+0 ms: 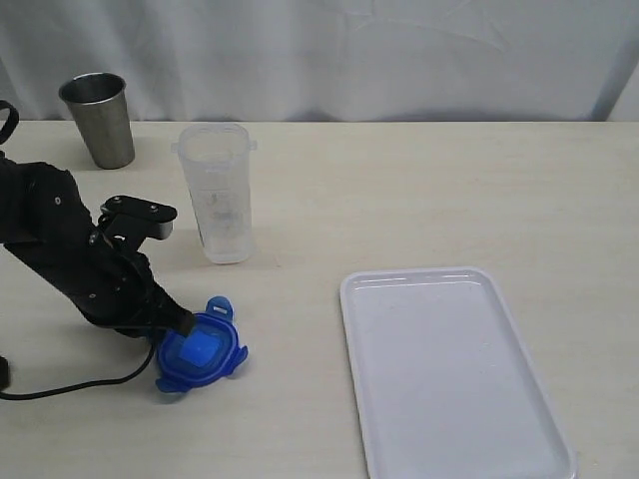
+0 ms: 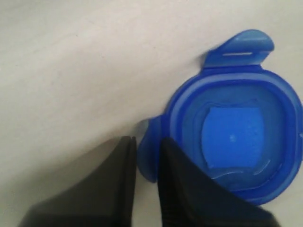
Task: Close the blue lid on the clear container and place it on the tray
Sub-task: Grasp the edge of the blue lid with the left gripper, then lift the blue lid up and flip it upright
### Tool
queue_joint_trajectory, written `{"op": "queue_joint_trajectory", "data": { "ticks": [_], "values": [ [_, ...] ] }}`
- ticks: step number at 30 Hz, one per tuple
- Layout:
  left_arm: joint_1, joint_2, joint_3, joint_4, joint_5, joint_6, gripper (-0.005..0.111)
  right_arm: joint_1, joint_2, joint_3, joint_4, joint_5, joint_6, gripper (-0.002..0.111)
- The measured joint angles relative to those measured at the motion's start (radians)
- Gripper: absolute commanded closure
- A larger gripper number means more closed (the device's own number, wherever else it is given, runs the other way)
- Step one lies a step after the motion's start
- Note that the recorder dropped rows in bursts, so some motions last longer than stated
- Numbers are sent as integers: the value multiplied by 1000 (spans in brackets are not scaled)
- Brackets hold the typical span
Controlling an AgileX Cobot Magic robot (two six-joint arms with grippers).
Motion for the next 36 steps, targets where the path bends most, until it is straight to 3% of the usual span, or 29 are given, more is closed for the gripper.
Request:
{"op": "queue_joint_trajectory", "data": {
  "ticks": [2,12,18,25,31,36],
  "values": [
    [0,0,0,-6,0,5,107,0,0,0,0,0,0,104],
    [0,-25,-4,-7,1,27,107,0,0,0,0,0,0,104],
    [0,-178,-4,23,42,29,107,0,0,0,0,0,0,104],
    [0,-397,-4,207,138,-108,107,0,0,0,0,0,0,104],
    [0,-532,-4,337,15,-187,107,0,0,0,0,0,0,104],
    [0,-570,-4,546,-160,-188,107,0,0,0,0,0,0,104]
  ]
}}
